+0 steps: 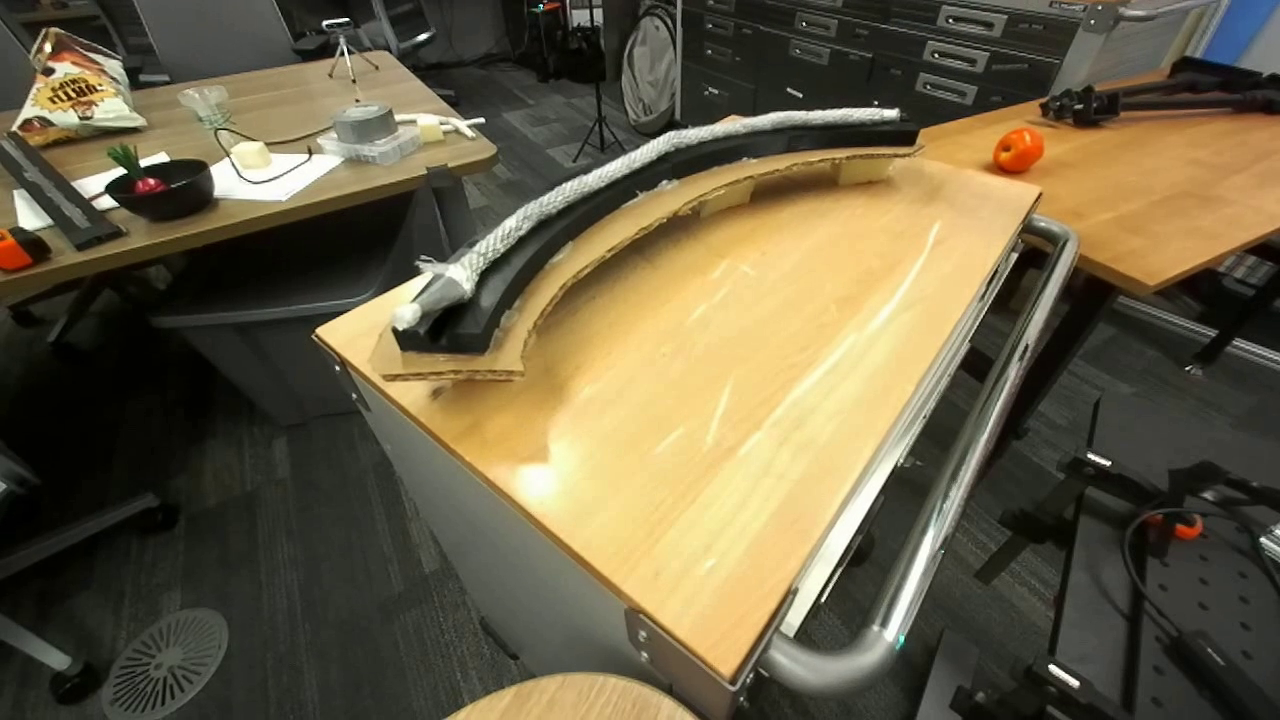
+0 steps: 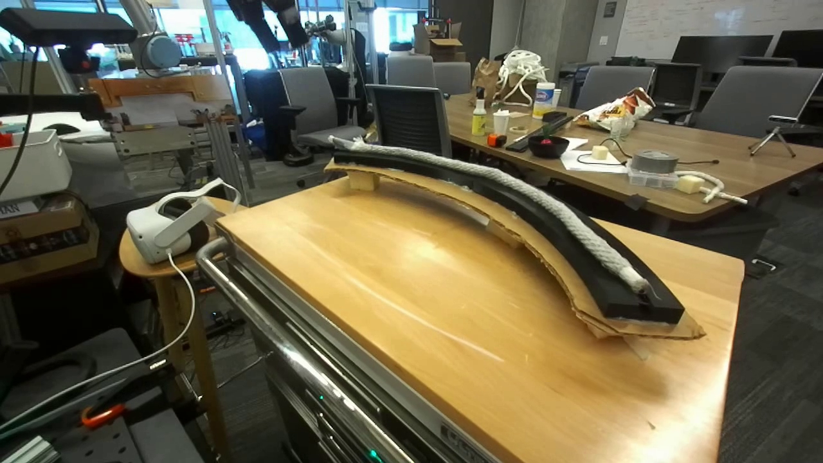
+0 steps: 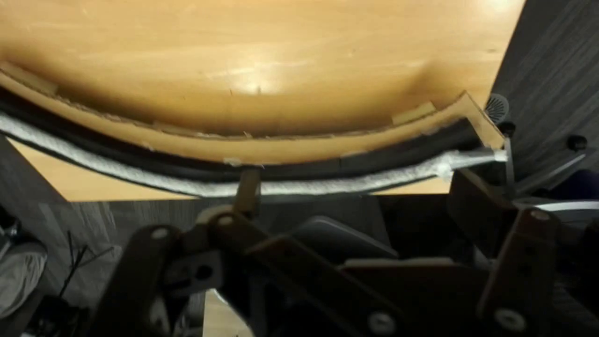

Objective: Put the rope on the counter

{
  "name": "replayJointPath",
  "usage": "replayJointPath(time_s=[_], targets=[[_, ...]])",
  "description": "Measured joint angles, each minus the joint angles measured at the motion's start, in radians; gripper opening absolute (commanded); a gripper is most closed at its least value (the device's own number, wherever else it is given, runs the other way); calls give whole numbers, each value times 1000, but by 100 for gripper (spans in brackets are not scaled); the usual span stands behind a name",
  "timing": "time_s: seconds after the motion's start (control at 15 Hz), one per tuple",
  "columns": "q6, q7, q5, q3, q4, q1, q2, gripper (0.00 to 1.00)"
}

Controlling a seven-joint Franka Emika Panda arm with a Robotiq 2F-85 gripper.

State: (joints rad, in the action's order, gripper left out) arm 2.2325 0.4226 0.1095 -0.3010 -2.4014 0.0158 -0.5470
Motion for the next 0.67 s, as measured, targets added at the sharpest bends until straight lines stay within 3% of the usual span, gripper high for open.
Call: replayJointPath(time_s=[0.27,0.53,0.67], targets=[[30,42,152,-134,168,-1,149,100],[30,41,175,-133,225,-5,235,100],[30,-74,127,-83,217,-60,237,100]])
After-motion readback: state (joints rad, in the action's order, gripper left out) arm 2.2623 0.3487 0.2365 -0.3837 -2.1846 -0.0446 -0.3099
